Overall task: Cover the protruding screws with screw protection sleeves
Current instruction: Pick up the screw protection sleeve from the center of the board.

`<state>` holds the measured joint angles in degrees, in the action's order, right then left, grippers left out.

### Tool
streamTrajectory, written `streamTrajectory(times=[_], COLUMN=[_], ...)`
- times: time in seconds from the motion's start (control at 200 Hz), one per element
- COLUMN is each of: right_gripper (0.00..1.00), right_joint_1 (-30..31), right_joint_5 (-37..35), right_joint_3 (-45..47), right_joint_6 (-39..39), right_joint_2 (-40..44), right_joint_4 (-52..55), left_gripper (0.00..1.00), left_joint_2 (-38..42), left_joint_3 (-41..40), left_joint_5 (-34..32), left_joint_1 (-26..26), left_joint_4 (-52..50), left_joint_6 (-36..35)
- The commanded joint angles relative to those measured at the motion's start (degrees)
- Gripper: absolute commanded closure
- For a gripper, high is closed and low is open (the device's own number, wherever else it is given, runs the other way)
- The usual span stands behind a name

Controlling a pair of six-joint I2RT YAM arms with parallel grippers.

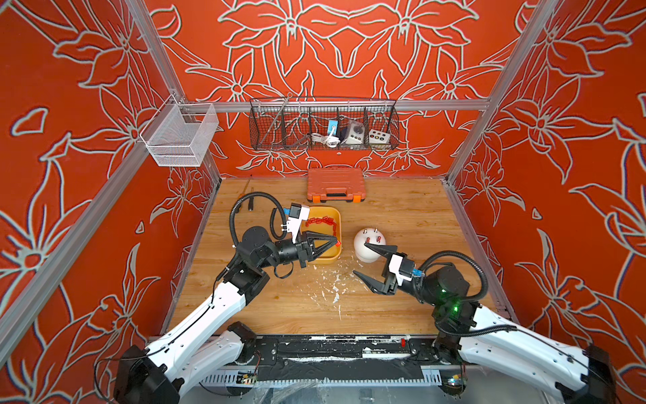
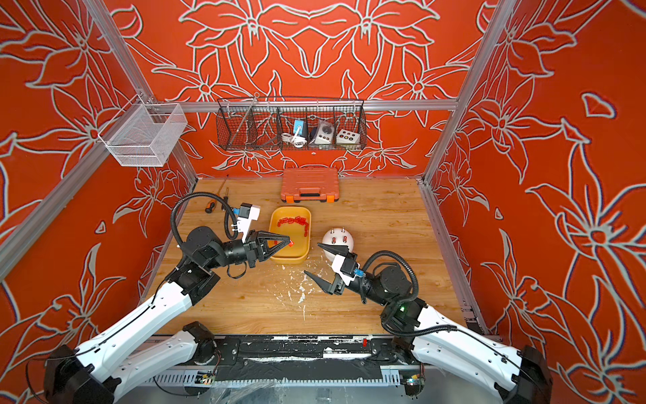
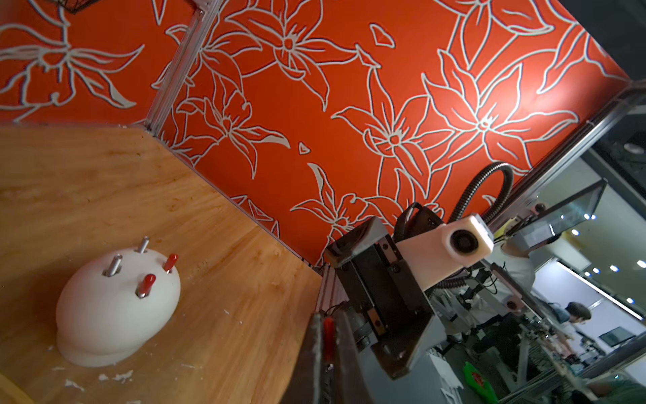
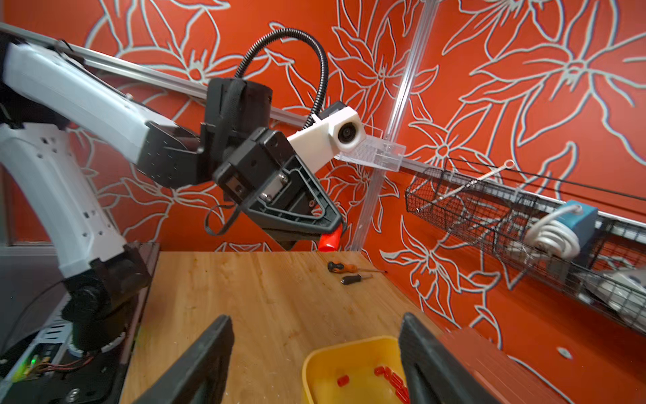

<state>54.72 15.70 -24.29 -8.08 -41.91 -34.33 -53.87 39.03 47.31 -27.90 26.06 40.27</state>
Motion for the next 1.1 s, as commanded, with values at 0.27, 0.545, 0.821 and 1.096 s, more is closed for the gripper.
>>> streamTrajectory(times=[0.27,0.545,0.821,1.096], right_gripper=[0.34,0.45,0.54,0.63], right_joint_1=[0.4,0.4,0.4,0.4], right_joint_5=[2.1,5.0,6.7,7.8], right_joint_3=[-2.2,-4.7,-6.4,-7.8], right_joint_6=[5.5,5.6,5.8,6.5], right_joint_2=[-11.2,-13.8,-15.2,-16.8], right_joint_4=[-14.5,-14.3,-14.2,-13.9], left_gripper=[1.0,1.0,1.0,1.0], left_joint_2=[-0.8,-0.8,-1.0,-0.6], left_joint_3=[-0.2,-0.7,-1.6,-2.0], left_joint_5=[3.8,4.0,4.1,4.1], left_joint_1=[0.3,0.3,0.3,0.3], left_joint_4=[3.0,2.4,3.4,3.7], left_joint_6=[7.9,6.5,6.6,6.4])
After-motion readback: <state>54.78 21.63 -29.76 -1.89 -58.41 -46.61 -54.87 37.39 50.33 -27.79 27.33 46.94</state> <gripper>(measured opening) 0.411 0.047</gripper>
